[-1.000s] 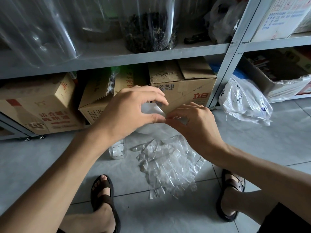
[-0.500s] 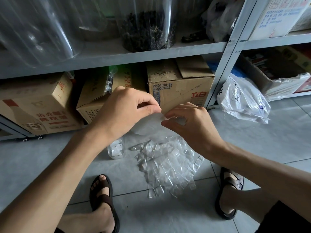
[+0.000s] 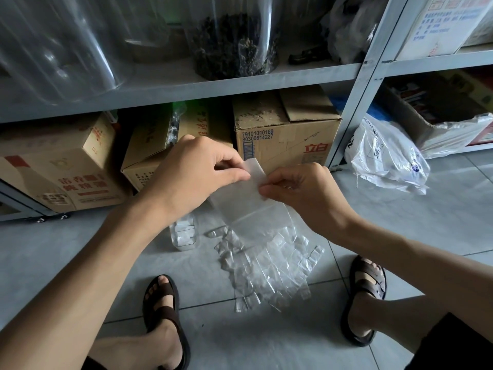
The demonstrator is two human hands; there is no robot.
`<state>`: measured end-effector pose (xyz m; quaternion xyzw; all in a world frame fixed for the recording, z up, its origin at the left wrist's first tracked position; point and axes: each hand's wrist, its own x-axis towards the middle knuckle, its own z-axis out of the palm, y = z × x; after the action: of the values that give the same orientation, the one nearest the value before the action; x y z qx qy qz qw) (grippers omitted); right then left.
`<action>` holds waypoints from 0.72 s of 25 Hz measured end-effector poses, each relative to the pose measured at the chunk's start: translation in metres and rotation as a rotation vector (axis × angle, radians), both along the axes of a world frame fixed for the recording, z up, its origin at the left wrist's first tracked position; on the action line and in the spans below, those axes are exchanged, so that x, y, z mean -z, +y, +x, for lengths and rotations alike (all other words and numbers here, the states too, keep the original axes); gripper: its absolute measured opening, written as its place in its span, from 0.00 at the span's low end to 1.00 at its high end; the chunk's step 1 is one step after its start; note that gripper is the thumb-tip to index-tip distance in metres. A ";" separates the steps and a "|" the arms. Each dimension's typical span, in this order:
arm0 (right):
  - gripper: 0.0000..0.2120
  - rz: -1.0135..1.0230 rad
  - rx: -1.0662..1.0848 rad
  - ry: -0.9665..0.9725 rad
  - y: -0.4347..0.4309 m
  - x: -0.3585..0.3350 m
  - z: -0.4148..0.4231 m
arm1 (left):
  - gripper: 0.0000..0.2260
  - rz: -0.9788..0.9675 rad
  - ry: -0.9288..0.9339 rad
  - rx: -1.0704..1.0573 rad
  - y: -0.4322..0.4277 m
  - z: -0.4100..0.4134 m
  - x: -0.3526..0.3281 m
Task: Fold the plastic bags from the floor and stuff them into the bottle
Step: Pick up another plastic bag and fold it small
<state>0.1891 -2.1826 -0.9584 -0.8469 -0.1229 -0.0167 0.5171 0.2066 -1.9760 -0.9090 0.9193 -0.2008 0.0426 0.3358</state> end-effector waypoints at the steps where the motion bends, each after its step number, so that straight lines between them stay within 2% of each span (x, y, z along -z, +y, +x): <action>1: 0.09 0.000 -0.018 0.032 0.000 0.001 0.000 | 0.02 -0.014 0.006 -0.007 0.001 0.001 0.000; 7: 0.06 -0.127 -0.152 0.233 -0.003 0.013 0.000 | 0.05 -0.047 0.028 -0.005 0.003 0.001 -0.003; 13: 0.06 0.077 -0.269 0.337 -0.006 0.008 0.001 | 0.03 -0.024 0.085 0.011 0.003 0.004 0.001; 15: 0.04 0.180 -0.267 0.343 -0.004 0.001 0.000 | 0.03 -0.002 0.101 0.029 -0.001 0.003 0.002; 18: 0.06 0.249 -0.215 0.379 -0.001 -0.004 -0.002 | 0.05 0.006 0.102 0.011 -0.001 0.004 0.005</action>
<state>0.1868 -2.1841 -0.9549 -0.7466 -0.1102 0.1827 0.6301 0.2107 -1.9772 -0.9136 0.9201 -0.1889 -0.0067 0.3431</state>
